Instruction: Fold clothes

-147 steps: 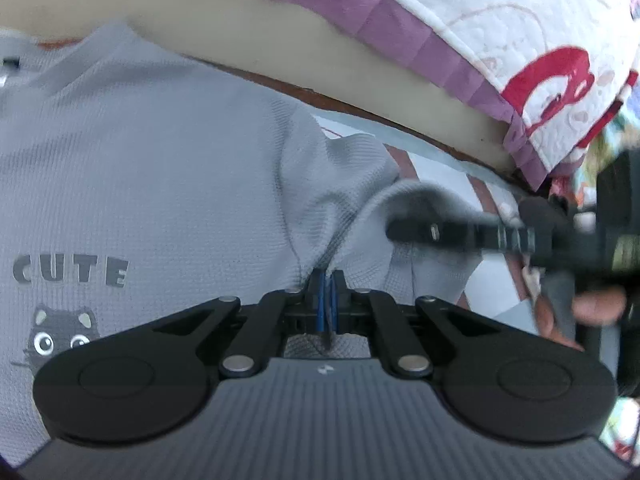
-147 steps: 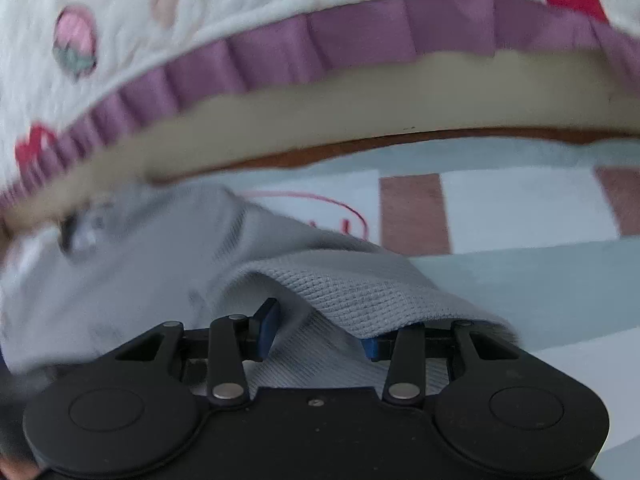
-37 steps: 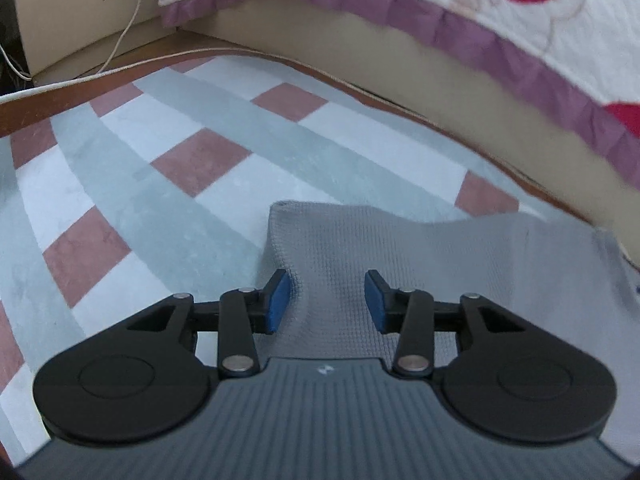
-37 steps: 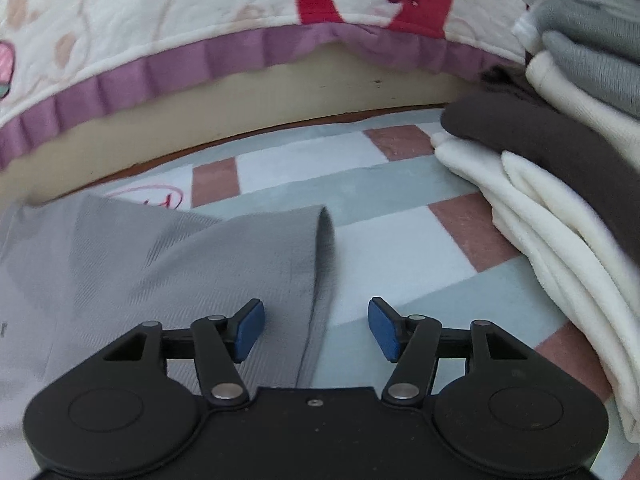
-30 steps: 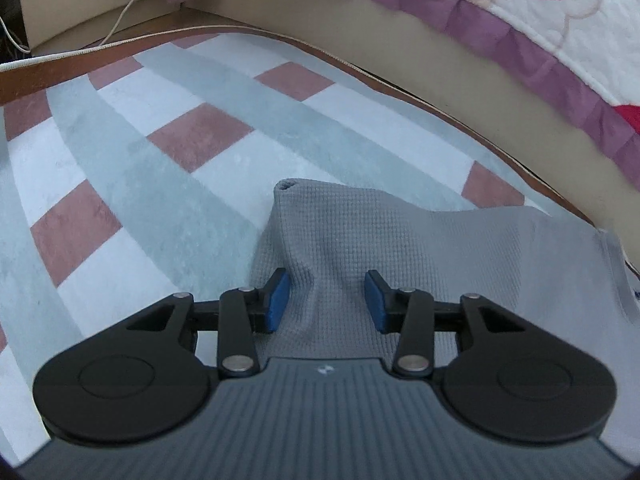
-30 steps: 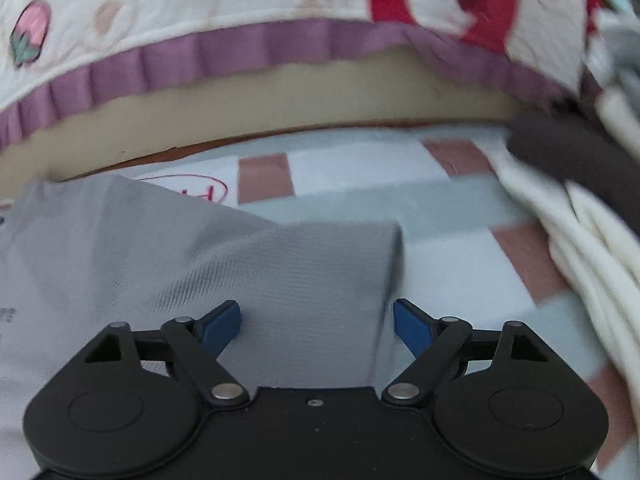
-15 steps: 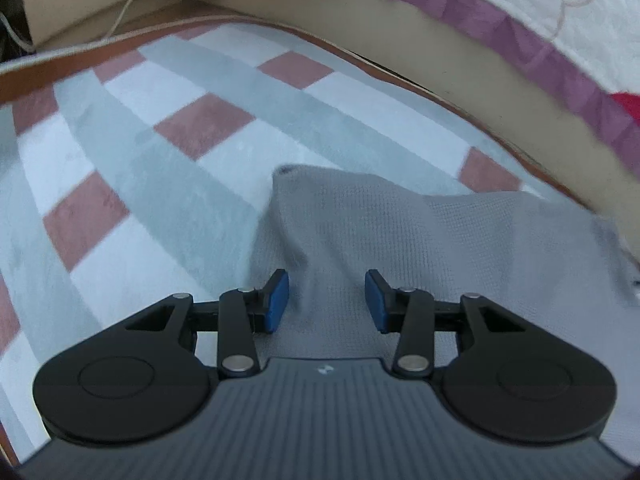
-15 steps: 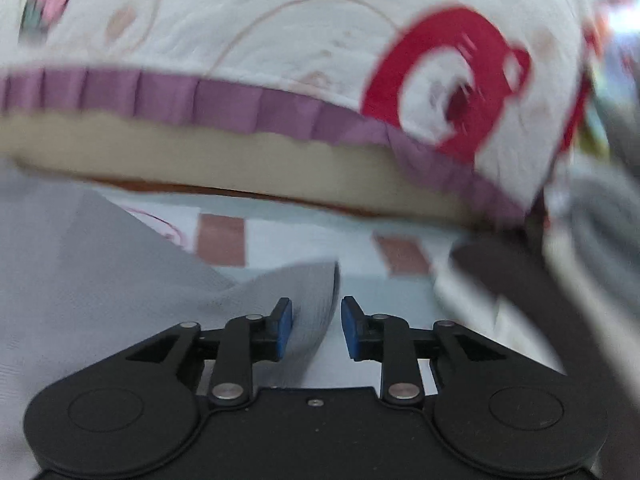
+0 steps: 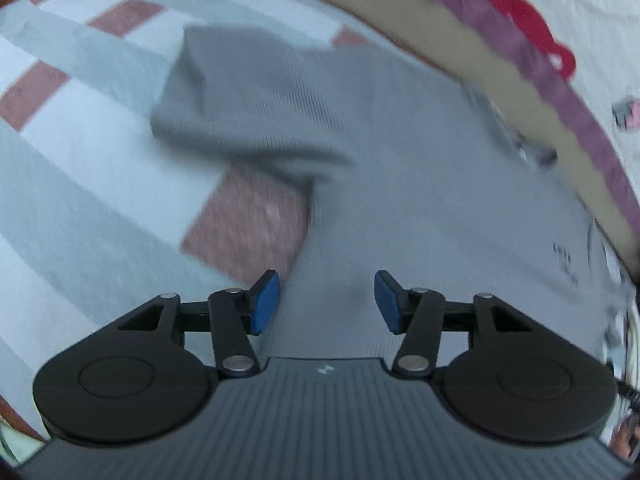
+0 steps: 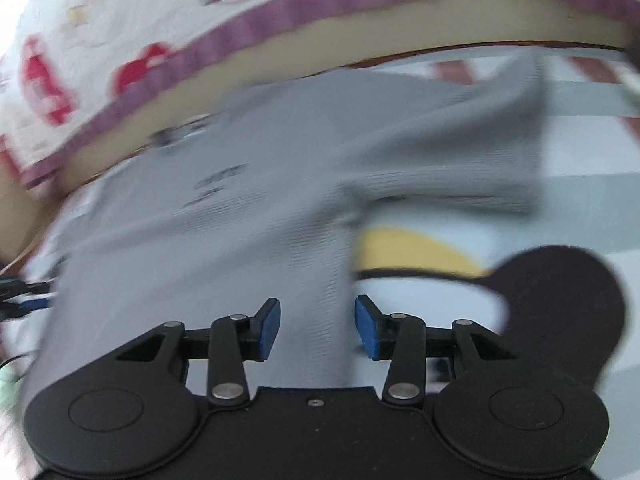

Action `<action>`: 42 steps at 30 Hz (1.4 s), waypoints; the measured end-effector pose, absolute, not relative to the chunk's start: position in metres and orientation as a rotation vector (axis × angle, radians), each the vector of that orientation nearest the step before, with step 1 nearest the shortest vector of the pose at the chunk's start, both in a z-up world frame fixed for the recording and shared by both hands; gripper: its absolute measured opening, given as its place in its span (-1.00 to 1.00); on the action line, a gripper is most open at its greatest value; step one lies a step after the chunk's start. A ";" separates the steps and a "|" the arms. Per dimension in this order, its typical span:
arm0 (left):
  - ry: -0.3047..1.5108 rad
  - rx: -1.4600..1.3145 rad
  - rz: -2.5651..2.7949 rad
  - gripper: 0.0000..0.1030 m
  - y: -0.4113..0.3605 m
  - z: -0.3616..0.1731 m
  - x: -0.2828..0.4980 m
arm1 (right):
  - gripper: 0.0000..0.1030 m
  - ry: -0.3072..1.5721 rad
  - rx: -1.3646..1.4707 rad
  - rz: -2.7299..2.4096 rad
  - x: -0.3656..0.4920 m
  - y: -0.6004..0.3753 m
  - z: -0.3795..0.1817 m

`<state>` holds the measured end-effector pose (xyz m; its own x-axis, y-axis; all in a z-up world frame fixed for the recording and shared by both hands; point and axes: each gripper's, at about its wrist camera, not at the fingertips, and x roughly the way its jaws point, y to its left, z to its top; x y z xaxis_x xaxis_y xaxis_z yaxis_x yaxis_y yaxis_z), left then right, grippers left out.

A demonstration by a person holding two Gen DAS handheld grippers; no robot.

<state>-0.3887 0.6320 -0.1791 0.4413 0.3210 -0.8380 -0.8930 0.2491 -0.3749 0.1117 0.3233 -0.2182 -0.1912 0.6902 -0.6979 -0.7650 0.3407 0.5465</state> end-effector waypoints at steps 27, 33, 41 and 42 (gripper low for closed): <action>0.789 -0.884 0.654 -0.70 0.618 -0.193 -0.416 | -0.83 1.132 -0.063 1.208 0.123 0.286 -0.224; 0.708 -0.891 0.498 -0.34 0.627 -0.195 -0.403 | -0.33 1.376 0.124 1.388 0.136 0.291 -0.235; 0.675 -0.870 0.355 -0.50 0.630 -0.193 -0.416 | -0.40 1.405 0.088 1.427 0.133 0.279 -0.243; 0.696 -0.863 0.366 -0.46 0.629 -0.195 -0.416 | -0.32 1.388 0.098 1.405 0.135 0.280 -0.242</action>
<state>-0.4162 0.6291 -0.1951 0.7241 0.0205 -0.6894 -0.5563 0.6083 -0.5662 0.1349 0.2803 -0.2419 -0.3921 0.7010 -0.5957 -0.6042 0.2921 0.7414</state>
